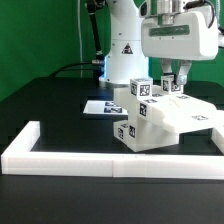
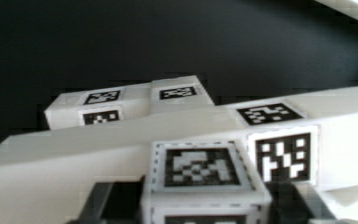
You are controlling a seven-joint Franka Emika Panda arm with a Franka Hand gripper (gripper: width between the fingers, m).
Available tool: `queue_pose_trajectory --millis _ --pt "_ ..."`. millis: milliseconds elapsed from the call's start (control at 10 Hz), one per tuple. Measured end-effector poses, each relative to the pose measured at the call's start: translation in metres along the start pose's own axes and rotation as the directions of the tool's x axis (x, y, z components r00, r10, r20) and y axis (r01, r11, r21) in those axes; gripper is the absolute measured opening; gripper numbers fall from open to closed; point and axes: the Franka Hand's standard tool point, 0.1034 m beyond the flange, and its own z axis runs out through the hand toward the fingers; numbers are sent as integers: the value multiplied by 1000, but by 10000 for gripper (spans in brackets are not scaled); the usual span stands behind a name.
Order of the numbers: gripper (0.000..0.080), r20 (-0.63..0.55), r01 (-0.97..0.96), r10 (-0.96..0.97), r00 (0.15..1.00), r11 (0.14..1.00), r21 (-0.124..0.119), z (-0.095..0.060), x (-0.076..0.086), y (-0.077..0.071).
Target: Assemble chair
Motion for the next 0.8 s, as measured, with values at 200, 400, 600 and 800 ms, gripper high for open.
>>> queue_pose_trajectory --millis 200,400,600,800 --pt "289 10 -184 184 983 983 3 0 -3 -1" --pt "289 19 -284 284 959 959 3 0 -4 -1" --pt "289 24 -355 355 935 935 3 0 -6 -1" --pt "289 34 -482 482 876 876 -1 0 -8 -2"
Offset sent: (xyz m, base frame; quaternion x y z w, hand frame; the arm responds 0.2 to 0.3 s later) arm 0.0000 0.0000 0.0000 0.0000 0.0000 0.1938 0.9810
